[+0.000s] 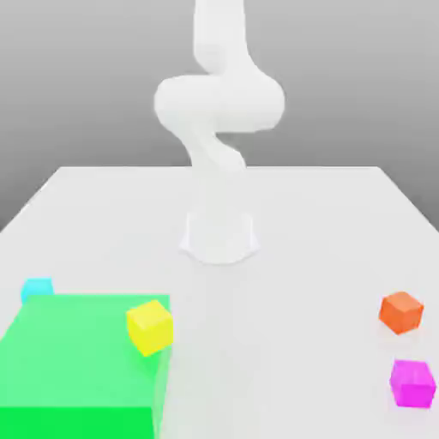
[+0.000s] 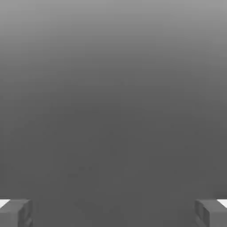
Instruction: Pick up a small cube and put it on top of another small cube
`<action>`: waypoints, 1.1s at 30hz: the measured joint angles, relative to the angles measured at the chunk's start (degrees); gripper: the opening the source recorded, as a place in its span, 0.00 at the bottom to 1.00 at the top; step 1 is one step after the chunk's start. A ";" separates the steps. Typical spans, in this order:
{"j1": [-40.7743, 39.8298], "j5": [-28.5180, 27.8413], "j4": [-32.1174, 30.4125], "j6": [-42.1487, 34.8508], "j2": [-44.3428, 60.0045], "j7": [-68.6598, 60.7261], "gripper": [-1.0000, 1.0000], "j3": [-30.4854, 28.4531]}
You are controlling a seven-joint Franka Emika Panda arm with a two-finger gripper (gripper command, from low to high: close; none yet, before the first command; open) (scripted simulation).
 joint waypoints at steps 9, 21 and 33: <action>9.80 2.04 -1.28 6.62 19.07 -16.45 0.50 0.38; 19.84 1.17 -2.97 15.35 43.98 -35.45 0.50 4.92; 25.25 -7.46 -1.88 27.81 68.18 -40.76 0.00 5.06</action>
